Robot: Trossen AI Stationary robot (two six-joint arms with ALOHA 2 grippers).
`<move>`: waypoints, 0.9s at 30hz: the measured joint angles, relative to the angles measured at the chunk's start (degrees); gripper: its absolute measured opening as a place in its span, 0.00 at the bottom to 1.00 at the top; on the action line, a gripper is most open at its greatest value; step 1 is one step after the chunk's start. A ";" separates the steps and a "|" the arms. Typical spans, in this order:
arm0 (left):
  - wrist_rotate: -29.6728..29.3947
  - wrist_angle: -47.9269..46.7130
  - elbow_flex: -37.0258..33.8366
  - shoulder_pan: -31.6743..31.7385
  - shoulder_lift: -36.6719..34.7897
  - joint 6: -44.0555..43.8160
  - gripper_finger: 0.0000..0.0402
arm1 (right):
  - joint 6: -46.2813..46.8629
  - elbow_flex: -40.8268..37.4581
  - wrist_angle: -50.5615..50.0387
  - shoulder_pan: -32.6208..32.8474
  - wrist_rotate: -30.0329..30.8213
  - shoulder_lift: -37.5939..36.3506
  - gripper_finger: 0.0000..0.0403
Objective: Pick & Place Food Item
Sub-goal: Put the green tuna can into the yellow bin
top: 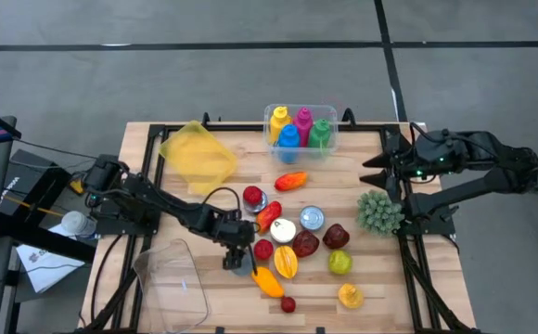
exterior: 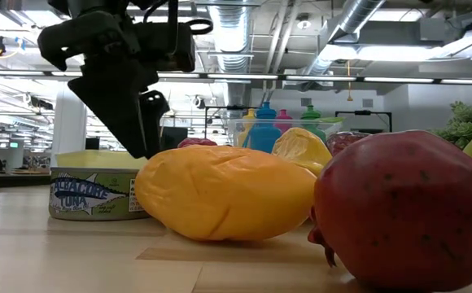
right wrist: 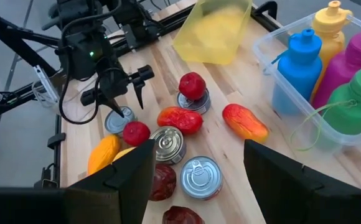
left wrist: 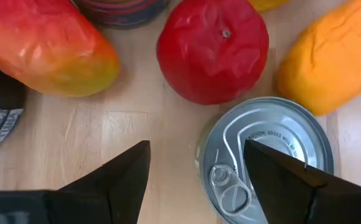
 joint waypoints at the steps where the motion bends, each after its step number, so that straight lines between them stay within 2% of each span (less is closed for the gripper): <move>1: 0.49 0.00 0.00 0.25 -0.01 0.08 0.61 | 0.00 -0.02 -0.02 0.18 0.00 0.02 0.58; 9: 4.20 2.61 0.00 1.44 2.70 4.55 0.44 | 0.24 0.00 -0.11 0.91 0.00 0.02 0.58; 13: 6.55 4.18 0.15 1.65 4.29 5.08 0.42 | 0.41 0.00 -0.12 0.88 0.00 0.10 0.58; 17: 6.52 4.30 0.15 2.06 4.33 7.05 0.40 | 0.42 0.00 -0.13 0.88 0.00 0.11 0.58; 20: 7.88 3.46 0.13 2.83 3.96 7.45 0.30 | 0.42 0.00 -0.13 0.88 0.00 0.11 0.58; 25: 11.00 2.63 0.11 4.23 3.96 8.29 0.05 | 0.33 0.00 -0.13 0.88 0.00 0.11 0.58; 27: 11.29 2.60 0.11 4.96 3.96 8.31 0.02 | 0.30 0.00 -0.13 0.88 0.00 0.11 0.58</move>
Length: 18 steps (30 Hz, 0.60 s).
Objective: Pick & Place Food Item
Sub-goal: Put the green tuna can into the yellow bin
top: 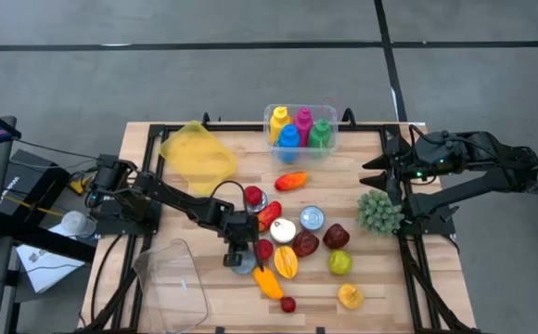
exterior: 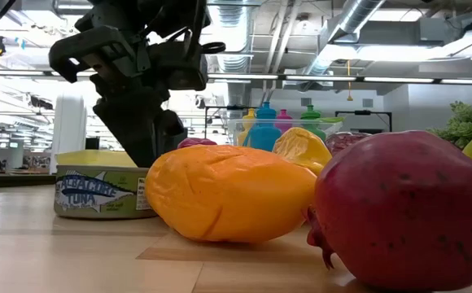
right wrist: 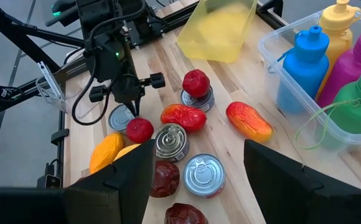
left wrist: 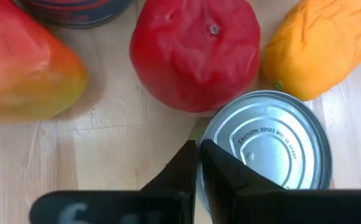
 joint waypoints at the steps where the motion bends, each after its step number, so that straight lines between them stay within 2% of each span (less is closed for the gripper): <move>1: 0.11 0.00 0.00 0.30 0.00 -0.02 0.02 | 0.03 0.00 0.00 0.00 0.00 0.00 0.58; 10: -0.67 -0.28 -0.10 0.61 -0.46 -0.84 0.00 | -0.22 0.00 0.02 0.00 0.00 0.00 0.58; 18: -1.30 -7.79 -0.33 1.83 -7.18 -1.31 0.00 | -0.52 0.00 0.02 0.00 0.42 0.01 0.58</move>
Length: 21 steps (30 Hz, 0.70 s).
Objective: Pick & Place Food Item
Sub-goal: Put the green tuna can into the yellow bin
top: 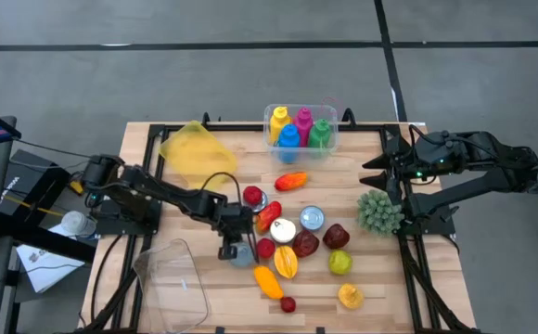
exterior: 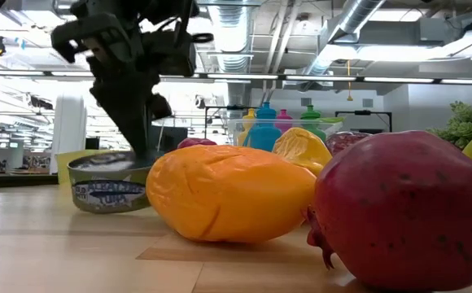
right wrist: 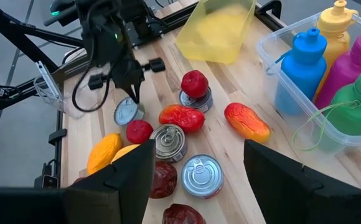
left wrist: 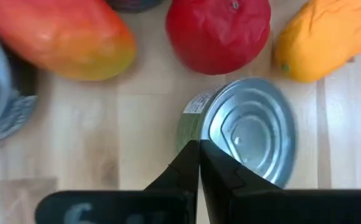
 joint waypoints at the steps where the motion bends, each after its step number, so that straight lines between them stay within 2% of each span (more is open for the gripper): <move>1: -0.08 -0.29 0.00 0.28 -0.75 0.00 0.00 | 0.00 0.00 0.00 0.00 0.00 -0.01 0.58; 9: -3.62 -4.04 0.07 3.05 -5.99 -0.02 0.00 | 0.00 0.00 0.02 0.00 0.00 -0.01 0.58; 21: -4.19 -6.11 0.17 5.81 -9.76 0.15 0.00 | -0.47 0.00 0.04 -0.07 0.03 0.10 0.58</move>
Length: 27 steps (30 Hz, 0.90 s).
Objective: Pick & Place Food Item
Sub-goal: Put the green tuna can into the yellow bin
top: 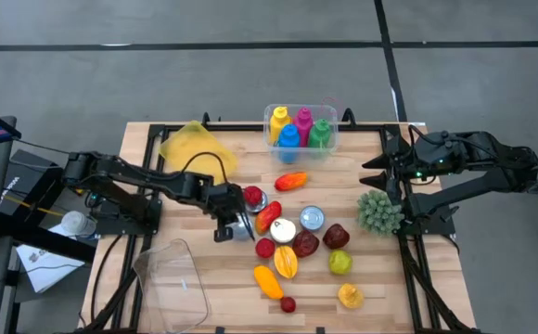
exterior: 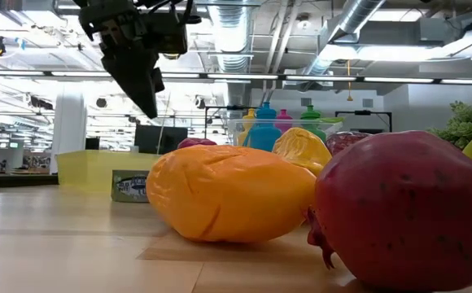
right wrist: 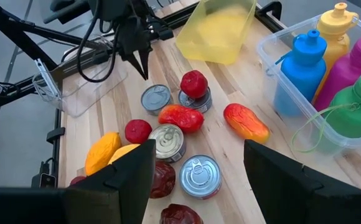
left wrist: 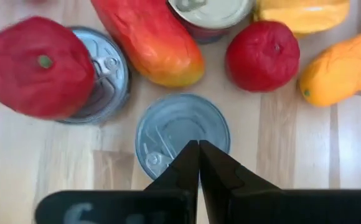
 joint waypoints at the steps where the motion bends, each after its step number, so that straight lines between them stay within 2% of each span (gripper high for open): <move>1: -0.82 -0.41 0.00 0.00 0.02 -0.44 0.00 | 0.52 0.00 -0.02 0.00 0.00 0.02 0.58; 6: -2.69 -3.82 -0.06 -0.92 -0.82 -2.65 0.01 | -2.84 0.09 -0.39 0.10 -0.30 2.79 0.58; 10: -1.85 -2.77 -0.04 -2.97 -3.31 -0.35 0.08 | -6.71 0.02 0.78 0.72 -0.46 5.70 0.58; 15: -1.56 1.58 -0.95 -4.15 -6.13 1.86 0.28 | -7.99 0.00 0.40 0.61 -0.22 8.98 0.60; 21: -3.65 8.91 -7.26 -4.61 -7.03 -1.60 0.60 | -10.11 0.00 0.64 0.66 -0.23 12.42 0.63; 24: -4.97 10.16 -10.32 -4.65 -6.59 -2.98 0.70 | -11.28 -0.01 0.89 0.66 -0.38 13.96 0.64; 27: -6.04 17.17 -13.85 -5.30 -6.34 -1.41 0.76 | -11.99 0.00 2.27 0.65 -0.46 15.35 0.64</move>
